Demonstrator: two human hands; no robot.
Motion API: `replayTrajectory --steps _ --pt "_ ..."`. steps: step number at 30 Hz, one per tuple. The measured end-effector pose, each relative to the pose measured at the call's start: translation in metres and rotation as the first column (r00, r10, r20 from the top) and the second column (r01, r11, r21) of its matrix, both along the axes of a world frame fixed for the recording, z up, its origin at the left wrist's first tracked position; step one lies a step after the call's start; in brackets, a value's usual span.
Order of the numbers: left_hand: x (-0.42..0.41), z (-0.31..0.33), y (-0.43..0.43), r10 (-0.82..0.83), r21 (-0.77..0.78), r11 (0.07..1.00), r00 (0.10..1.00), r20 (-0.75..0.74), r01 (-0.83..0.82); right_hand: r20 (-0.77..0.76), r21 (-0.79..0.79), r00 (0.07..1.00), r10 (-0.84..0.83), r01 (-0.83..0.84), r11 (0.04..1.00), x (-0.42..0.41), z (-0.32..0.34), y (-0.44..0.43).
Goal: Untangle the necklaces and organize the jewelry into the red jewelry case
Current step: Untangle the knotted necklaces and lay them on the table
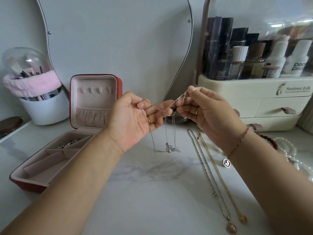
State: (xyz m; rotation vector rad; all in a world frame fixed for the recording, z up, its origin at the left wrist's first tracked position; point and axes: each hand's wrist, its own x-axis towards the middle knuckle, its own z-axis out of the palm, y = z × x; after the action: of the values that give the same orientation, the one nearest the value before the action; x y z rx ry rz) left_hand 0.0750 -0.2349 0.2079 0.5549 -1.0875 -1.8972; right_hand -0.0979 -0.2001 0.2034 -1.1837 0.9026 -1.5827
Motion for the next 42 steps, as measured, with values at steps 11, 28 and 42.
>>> replayTrajectory --steps 11,28,42 --pt "0.001 0.000 -0.002 0.057 -0.038 0.998 0.996 0.063 -0.055 0.114 0.055 0.992 0.054 -0.060 0.997 -0.002 0.004 0.001" --pt "0.013 0.003 -0.014 0.356 0.148 0.931 0.921 -0.161 -0.334 -0.158 0.351 0.952 0.263 -0.195 0.916 -0.052 0.018 0.011" --pt "0.009 -0.002 -0.015 0.295 0.126 0.950 0.954 -0.050 -0.287 0.144 0.145 0.937 0.318 -0.337 0.930 -0.053 0.024 0.012"
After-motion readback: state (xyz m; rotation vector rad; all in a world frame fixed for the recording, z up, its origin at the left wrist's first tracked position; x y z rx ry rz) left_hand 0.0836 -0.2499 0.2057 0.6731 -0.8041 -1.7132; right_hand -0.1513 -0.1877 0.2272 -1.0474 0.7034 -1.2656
